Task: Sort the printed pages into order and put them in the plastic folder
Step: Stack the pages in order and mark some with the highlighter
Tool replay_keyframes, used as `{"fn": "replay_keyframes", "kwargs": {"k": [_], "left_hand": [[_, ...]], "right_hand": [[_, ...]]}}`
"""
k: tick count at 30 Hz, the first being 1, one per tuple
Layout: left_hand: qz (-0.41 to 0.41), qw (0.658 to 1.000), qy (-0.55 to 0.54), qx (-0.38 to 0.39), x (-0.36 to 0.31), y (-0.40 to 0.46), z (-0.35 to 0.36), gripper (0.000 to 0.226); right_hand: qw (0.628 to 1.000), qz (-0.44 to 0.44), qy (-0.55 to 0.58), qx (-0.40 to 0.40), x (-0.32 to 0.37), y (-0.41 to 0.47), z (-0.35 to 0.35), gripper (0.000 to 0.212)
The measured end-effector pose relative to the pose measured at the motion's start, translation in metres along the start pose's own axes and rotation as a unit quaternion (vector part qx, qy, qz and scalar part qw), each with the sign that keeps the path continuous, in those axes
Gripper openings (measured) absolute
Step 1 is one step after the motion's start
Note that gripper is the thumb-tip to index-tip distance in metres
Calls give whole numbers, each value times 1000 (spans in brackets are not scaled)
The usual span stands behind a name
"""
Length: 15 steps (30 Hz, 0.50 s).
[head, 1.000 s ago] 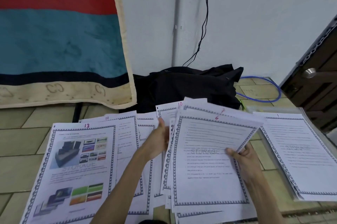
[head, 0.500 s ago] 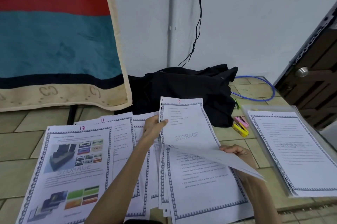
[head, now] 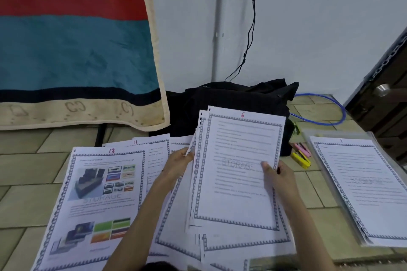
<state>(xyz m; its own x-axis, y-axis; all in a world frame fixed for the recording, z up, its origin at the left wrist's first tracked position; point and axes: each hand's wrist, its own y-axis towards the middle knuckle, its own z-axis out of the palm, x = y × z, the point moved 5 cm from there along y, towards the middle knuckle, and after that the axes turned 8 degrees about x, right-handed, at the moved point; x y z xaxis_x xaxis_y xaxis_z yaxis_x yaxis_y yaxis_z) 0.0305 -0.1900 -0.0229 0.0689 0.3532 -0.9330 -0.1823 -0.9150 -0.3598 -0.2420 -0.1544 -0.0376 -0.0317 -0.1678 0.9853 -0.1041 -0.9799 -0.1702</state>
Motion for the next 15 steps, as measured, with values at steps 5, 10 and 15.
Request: {"fn": "replay_keyframes", "kwargs": {"k": [5,10,15], "left_hand": [[-42,998,34,25,8,-9,-5,51],[42,999,13,-11,-6,-18,-22,42],[125,989,-57,-59,-38,-28,-34,38]], "right_hand": [[999,34,21,2,-1,11,25,32],[983,54,98,147,23,13,42,74],[971,24,49,232,44,14,54,79]]}}
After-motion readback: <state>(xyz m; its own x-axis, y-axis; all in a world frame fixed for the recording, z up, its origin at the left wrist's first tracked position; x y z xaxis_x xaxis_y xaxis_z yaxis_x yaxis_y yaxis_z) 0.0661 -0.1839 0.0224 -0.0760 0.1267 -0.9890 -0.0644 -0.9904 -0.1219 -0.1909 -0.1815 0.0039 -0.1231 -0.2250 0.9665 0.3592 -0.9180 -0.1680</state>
